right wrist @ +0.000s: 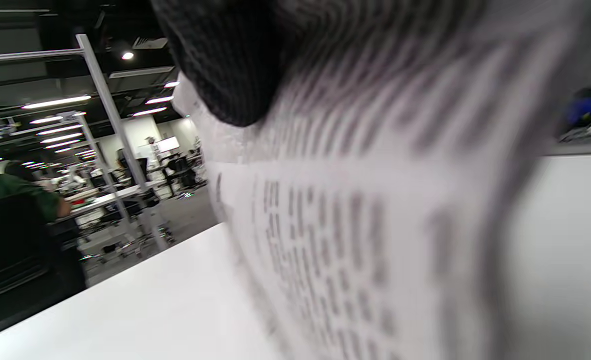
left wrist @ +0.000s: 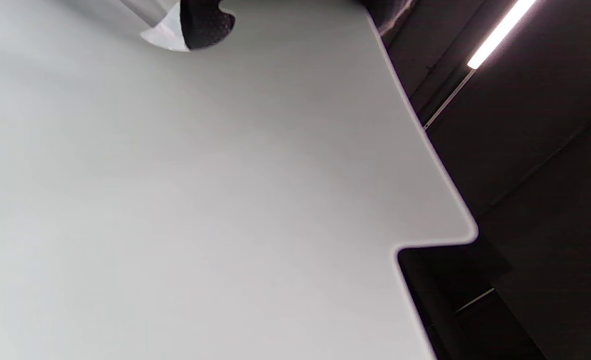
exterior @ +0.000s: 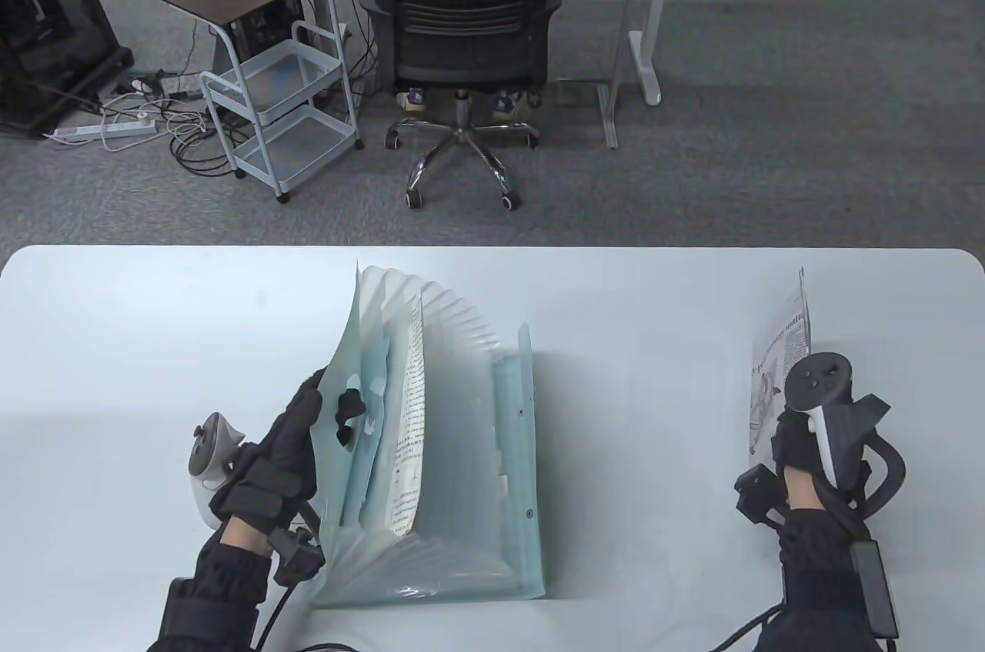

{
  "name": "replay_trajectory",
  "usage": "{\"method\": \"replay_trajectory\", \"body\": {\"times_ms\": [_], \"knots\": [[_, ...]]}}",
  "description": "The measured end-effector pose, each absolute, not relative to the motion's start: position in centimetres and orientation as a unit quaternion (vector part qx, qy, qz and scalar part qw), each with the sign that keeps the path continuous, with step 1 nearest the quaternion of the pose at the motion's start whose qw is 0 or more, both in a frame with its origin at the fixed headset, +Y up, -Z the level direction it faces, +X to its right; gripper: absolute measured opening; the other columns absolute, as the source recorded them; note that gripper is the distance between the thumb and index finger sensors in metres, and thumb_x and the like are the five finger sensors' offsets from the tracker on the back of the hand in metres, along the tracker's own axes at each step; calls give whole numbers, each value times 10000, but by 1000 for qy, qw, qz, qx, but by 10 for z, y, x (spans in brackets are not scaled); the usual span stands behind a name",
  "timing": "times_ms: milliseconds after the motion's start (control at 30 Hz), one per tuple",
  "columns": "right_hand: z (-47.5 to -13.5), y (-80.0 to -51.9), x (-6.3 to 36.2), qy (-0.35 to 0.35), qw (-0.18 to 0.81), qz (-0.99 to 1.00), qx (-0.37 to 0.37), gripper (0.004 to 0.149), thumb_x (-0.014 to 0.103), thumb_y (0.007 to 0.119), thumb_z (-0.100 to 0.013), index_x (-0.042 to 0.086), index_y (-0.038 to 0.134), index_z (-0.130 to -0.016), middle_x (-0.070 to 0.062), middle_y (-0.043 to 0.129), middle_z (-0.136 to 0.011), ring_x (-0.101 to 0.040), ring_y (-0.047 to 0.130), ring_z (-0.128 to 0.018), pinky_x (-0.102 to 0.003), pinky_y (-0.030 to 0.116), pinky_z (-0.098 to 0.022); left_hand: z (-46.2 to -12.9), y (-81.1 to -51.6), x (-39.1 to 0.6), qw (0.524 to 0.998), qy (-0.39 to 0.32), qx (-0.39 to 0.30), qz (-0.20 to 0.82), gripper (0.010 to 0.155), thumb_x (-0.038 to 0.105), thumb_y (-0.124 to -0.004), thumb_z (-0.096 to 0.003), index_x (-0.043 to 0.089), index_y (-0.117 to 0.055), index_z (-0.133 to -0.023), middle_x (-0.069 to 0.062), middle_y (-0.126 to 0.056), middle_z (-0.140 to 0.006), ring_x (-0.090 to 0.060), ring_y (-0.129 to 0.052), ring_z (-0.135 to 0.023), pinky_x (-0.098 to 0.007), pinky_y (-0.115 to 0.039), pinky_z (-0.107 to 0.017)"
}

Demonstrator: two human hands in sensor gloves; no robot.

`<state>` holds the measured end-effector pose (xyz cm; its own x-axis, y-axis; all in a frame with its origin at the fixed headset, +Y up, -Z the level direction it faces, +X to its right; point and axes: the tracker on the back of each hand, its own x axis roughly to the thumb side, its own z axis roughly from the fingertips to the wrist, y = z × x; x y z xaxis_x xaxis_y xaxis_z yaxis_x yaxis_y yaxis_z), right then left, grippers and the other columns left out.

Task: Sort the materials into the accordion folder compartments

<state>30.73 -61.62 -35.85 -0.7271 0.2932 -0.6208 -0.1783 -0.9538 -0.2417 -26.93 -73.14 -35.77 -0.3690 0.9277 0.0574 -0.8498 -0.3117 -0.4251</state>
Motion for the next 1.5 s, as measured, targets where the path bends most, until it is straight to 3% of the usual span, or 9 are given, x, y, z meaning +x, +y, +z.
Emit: {"method": "replay_trajectory", "body": {"times_ms": [167, 433, 800, 1033, 1500], "knots": [[-352, -584, 290, -76, 214, 929, -291, 449, 175, 667, -639, 72, 597, -1071, -186, 855, -919, -205, 1067, -572, -342, 914, -402, -357, -731, -269, 550, -196, -99, 806, 701, 456, -537, -752, 61, -224, -1239, -231, -527, -1147, -552, -131, -1159, -697, -168, -719], [-339, -534, 251, -64, 357, 911, -196, 448, 139, 628, -640, 14, 588, -1068, -239, 856, -885, -193, 1081, -535, -316, 934, -372, -357, -731, -270, 548, -195, -97, 808, 699, 457, -535, -752, 63, -223, -1239, -231, -528, -1146, -552, -131, -1159, -698, -170, -719], [-334, -503, 204, -44, 514, 852, -84, 470, 124, 599, -641, -17, 534, -1085, -260, 826, -908, -183, 1081, -531, -302, 939, -369, -357, -731, -270, 547, -195, -97, 808, 697, 455, -531, -754, 60, -223, -1239, -234, -528, -1147, -554, -132, -1158, -699, -169, -718], [-334, -508, 173, -27, 575, 817, -16, 487, 120, 587, -643, -11, 496, -1103, -260, 797, -947, -186, 1077, -534, -303, 939, -372, -357, -730, -271, 545, -196, -97, 809, 697, 456, -530, -754, 60, -223, -1239, -231, -527, -1147, -554, -132, -1159, -700, -170, -718], [-336, -559, 126, 14, 628, 776, 58, 481, 117, 585, -647, -11, 503, -1103, -266, 793, -951, -195, 1073, -537, -310, 935, -374, -357, -729, -272, 547, -196, -96, 808, 699, 458, -533, -754, 61, -224, -1239, -230, -529, -1146, -556, -132, -1157, -701, -172, -717]]}}
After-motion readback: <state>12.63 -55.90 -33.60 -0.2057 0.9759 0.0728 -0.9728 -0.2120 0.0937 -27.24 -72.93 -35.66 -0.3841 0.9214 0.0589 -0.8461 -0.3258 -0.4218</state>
